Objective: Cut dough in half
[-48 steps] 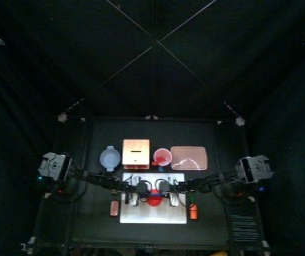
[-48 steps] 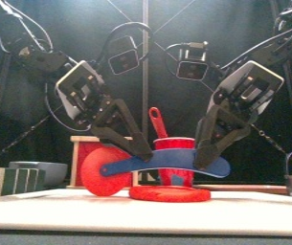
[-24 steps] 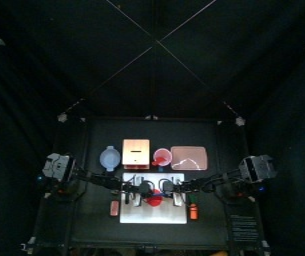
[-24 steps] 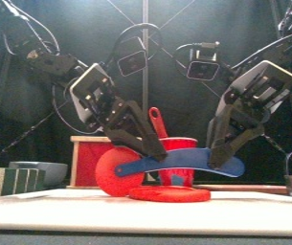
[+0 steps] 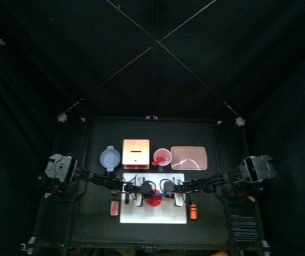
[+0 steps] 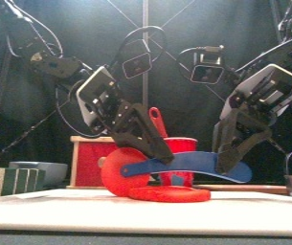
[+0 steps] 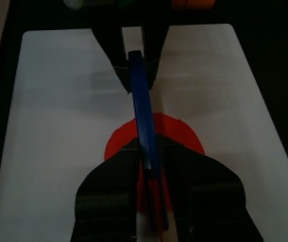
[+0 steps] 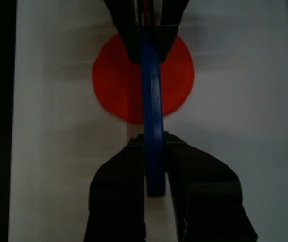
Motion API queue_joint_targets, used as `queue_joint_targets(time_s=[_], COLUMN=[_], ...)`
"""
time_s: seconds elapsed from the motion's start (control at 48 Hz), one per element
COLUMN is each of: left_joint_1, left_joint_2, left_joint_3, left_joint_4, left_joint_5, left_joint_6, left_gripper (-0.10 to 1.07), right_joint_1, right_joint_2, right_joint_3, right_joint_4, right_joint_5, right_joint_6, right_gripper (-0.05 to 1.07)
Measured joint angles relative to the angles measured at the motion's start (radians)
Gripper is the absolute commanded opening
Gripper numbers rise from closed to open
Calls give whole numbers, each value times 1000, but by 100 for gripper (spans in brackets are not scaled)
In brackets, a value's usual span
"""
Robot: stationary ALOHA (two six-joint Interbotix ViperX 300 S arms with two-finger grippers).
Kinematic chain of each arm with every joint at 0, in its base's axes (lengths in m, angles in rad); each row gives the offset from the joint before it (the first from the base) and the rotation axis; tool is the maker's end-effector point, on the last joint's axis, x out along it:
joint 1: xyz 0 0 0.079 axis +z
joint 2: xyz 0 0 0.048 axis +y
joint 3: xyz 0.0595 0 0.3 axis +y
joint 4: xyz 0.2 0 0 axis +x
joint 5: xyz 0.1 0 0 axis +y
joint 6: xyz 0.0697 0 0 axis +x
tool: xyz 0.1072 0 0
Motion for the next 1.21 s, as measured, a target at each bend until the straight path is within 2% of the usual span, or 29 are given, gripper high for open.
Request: queue_joint_targets(time_s=[0.354, 0.812, 1.208], left_joint_1=[3, 5, 9], left_joint_2=[21, 46, 69], left_joint_3=[-26, -64, -130], left_joint_4=[0, 0, 0], left_joint_5=[2, 3, 75], left_joint_6=[0, 0, 0], left_gripper=[56, 56, 56], right_joint_1=[3, 15, 20], right_joint_2=[-43, -52, -91], right_joint_3=[31, 61, 103], right_joint_4=[12, 12, 12], right_joint_5=[3, 3, 3], right_joint_6=[0, 0, 0], right_gripper=[26, 26, 26])
